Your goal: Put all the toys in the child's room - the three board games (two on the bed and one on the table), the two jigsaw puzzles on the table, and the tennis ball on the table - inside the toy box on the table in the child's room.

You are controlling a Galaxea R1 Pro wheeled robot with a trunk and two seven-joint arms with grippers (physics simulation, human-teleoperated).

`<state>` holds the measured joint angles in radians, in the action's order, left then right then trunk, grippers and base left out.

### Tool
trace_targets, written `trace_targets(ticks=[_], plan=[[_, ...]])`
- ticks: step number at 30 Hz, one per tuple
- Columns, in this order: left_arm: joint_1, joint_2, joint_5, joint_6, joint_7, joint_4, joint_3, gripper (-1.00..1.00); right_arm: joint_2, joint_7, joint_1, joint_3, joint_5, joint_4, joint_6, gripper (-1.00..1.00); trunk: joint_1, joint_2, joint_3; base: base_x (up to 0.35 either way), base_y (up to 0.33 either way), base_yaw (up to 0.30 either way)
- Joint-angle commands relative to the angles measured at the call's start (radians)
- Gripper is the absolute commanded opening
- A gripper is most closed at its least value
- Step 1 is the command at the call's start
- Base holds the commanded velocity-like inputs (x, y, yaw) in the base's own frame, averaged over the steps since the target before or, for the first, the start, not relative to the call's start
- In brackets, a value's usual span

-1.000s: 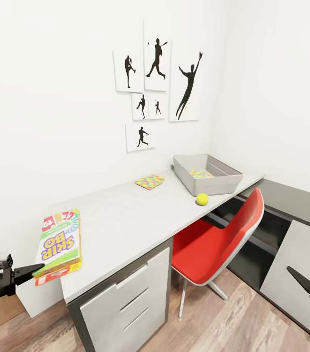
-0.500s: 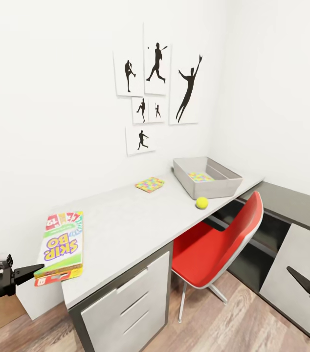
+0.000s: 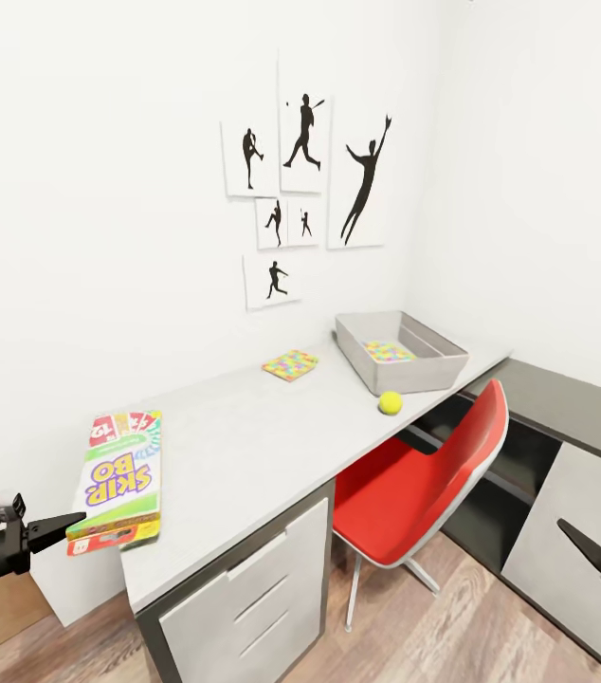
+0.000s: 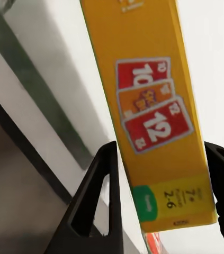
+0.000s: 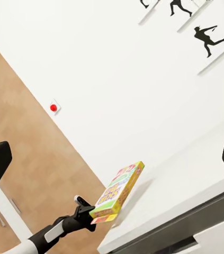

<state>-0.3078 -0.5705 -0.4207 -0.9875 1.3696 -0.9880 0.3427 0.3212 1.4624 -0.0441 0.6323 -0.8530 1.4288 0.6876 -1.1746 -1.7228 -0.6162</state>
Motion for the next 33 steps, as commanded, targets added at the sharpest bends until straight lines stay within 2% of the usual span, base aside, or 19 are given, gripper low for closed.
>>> trace_targets(ticks=[1, 25, 28, 29, 33], plan=[[-0.001, 0.0, -0.001, -0.01, 0.002, 0.0, 0.0, -1.0, 0.001, 0.0, 0.0, 0.0, -0.004, 0.0, 0.01, 1.0, 0.004, 0.007, 0.002, 0.0, 0.0, 0.0], [-0.001, 0.0, -0.001, -0.008, 0.003, -0.004, -0.001, -1.0, -0.006, -0.002, 0.0, -0.001, -0.003, -0.004, 0.009, 1.0, 0.096, 0.175, 0.078, 0.0, 0.0, 0.0], [-0.001, 0.0, -0.001, -0.008, 0.003, -0.004, -0.001, -1.0, -0.006, -0.019, 0.0, -0.001, 0.012, -0.004, 0.008, 1.0, 0.107, 0.196, 0.087, 0.0, 0.0, 0.0], [-0.001, 0.0, -0.001, -0.008, 0.003, -0.004, -0.001, -1.0, -0.007, -0.045, 0.0, -0.001, 0.026, -0.004, 0.009, 1.0, 0.111, 0.203, 0.09, 0.0, 0.0, 0.0], [-0.001, -0.002, -0.001, -0.007, 0.005, -0.005, -0.001, -1.0, -0.007, -0.098, 0.0, 0.0, 0.041, -0.004, 0.009, 1.0, 0.127, 0.231, 0.103, 0.0, 0.0, 0.0]])
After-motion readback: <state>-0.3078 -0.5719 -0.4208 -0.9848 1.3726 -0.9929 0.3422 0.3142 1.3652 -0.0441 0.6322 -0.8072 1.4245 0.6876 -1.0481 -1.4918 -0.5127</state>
